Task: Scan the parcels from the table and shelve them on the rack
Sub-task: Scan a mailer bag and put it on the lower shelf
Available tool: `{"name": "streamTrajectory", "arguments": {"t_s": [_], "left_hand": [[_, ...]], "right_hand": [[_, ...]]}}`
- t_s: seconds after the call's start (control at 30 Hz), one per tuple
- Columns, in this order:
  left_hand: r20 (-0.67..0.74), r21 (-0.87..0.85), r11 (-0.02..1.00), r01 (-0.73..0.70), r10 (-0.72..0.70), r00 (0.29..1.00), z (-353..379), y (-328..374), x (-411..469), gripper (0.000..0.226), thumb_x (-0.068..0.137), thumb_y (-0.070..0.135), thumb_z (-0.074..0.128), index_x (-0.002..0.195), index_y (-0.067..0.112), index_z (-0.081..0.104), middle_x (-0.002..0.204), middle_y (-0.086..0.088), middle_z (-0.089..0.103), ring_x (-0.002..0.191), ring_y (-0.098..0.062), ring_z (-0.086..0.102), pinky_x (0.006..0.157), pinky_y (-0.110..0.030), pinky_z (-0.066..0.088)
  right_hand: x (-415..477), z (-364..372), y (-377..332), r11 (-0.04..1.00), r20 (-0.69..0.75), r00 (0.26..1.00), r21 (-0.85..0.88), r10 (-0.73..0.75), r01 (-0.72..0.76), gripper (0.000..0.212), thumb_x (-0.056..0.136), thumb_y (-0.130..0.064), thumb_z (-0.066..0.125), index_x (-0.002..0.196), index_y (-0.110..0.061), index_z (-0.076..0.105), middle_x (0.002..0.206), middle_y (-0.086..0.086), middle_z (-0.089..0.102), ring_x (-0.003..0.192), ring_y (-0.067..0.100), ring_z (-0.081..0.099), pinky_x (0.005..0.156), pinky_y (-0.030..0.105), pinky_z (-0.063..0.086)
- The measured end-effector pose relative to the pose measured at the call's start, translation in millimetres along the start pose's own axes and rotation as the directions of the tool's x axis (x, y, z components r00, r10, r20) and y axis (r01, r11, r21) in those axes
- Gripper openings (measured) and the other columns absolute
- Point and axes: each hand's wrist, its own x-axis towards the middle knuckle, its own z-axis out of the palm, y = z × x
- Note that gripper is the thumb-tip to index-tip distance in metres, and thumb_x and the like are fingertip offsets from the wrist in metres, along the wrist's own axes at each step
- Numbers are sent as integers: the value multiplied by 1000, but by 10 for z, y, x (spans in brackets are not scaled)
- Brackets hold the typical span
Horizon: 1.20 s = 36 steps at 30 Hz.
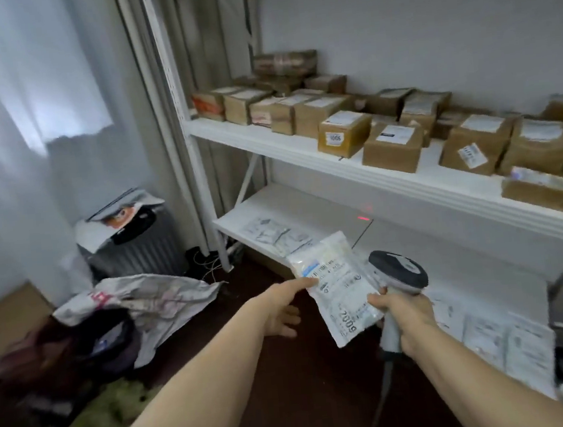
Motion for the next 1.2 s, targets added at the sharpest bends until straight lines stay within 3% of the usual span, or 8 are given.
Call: {"name": "streamTrajectory", "arguments": {"t_s": [0.1,0.2,0.33,0.53,0.7,1.0,1.13,1.2], "left_hand": [[257,21,1000,-6,0,966,-265,10,224,42,87,28,67,125,13,56,108,-9,71,97,-23,69,87,-44,54],[235,-109,994,-9,34,971,-573,132,581,29,91,9,61,120,10,59,105,-9,72,89,-21,71,71,-36,59],[-44,-100,991,-88,84,995,-1136,530,1197,24,91,6,62,114,1,59,94,-8,68,79,-17,66,55,-26,58],[-504,-70,991,-117,66,861,-2155,1318,2472,25,87,1,66,111,0,59,104,-20,63,70,-27,64,40,-25,52],[-614,-4,998,-58,43,788,-2986,1714,3479,38,83,-6,60,121,0,61,106,-20,65,91,-34,65,77,-43,58],[-645,-122,992,-28,-58,762,-3954,2226,5107,32,87,-7,55,115,8,62,74,0,54,64,-17,56,50,-27,49],[-601,-153,988,-13,-82,795,-4321,2388,5892,26,86,-5,58,110,3,63,77,-4,58,75,-24,63,80,-41,58],[-576,-171,985,-21,-83,813,-4435,2389,6279,30,85,-5,61,113,2,64,80,-6,59,84,-29,66,80,-41,58]], "right_hand": [[201,593,45,1000,20,999,-3,26,-26,20,70,11,75,77,-5,64,76,12,69,64,24,66,50,28,51],[494,1084,54,998,57,997,-48,43,-41,19,70,11,75,75,-5,66,73,11,70,63,23,67,44,26,53],[1017,1658,63,982,134,987,-178,89,-64,17,72,5,75,84,-5,68,75,11,69,68,24,66,60,31,55],[2029,2805,-57,975,251,954,-188,165,-119,15,76,3,75,87,-4,67,73,12,69,64,24,65,64,34,55],[2747,3667,-167,952,295,916,-220,274,-213,14,80,1,73,91,-2,64,71,16,62,56,23,59,54,29,50],[3829,4902,-199,897,201,905,-325,375,-300,19,81,-5,74,98,0,66,67,15,67,46,20,62,42,22,44],[4305,5404,-92,896,133,917,-303,377,-325,12,79,-4,73,89,0,67,68,17,67,49,22,61,43,23,42],[4525,5591,19,890,110,913,-297,393,-347,11,79,-3,73,88,-1,67,68,18,67,49,23,60,44,24,42]]}}
